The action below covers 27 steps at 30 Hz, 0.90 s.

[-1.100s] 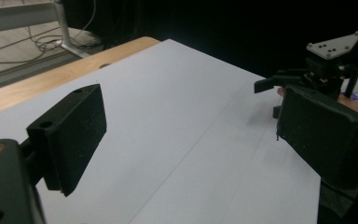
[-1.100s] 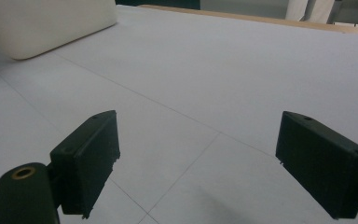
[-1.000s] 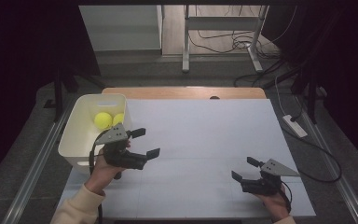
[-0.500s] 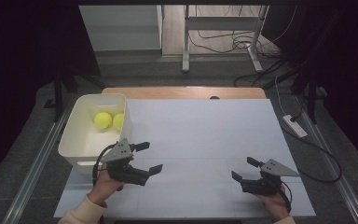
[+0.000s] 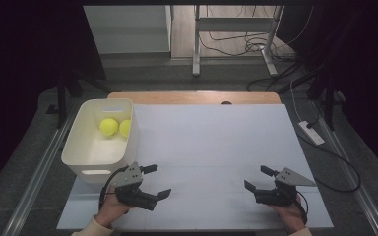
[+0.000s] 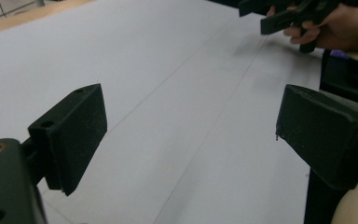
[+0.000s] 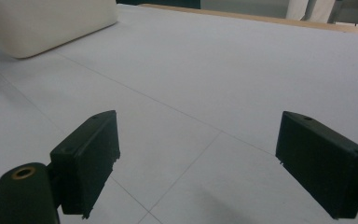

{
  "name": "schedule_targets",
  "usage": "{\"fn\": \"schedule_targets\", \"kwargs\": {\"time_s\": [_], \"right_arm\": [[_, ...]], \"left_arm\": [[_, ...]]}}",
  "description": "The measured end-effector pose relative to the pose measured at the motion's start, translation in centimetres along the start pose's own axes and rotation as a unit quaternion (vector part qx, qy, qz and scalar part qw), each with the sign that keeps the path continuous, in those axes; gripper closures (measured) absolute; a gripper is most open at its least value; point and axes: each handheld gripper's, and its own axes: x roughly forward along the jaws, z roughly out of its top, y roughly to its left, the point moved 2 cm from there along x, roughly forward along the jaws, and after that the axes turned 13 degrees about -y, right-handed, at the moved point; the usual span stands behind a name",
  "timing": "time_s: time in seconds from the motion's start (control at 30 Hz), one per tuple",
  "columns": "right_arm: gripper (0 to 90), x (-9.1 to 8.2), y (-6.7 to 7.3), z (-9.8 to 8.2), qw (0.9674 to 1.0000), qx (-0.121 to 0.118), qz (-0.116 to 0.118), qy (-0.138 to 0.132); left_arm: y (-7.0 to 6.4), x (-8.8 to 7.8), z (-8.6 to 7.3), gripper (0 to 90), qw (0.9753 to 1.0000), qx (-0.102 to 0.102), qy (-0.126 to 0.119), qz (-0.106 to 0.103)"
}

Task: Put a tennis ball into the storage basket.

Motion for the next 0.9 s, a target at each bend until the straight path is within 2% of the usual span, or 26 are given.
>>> {"fn": "schedule_targets", "kwargs": {"time_s": [0.23,0.43,0.57,0.77,0.9], "right_arm": [[13.6,0.0,0.0,0.0,1.0,-0.001,0.001,-0.001],[13.6,0.0,0.1,0.0,1.0,0.0,0.003,-0.001],[13.7,-0.1,0.2,0.0,0.9999,0.0,0.011,-0.002],[13.9,-0.2,0.6,0.1,0.9993,-0.004,0.036,-0.001],[13.8,-0.1,0.7,0.0,0.9992,-0.005,0.039,0.0]], "left_arm": [[0.8,0.2,-1.9,9.3,0.9997,0.002,0.02,0.014],[1.2,-0.3,-3.2,9.2,0.9995,-0.007,0.024,0.022],[1.5,-0.5,-3.6,9.0,0.9993,-0.013,0.022,0.028],[1.6,-0.8,-4.0,9.0,0.9991,-0.016,0.02,0.034],[1.7,-0.7,-4.1,9.0,0.999,-0.017,0.021,0.035]]}}
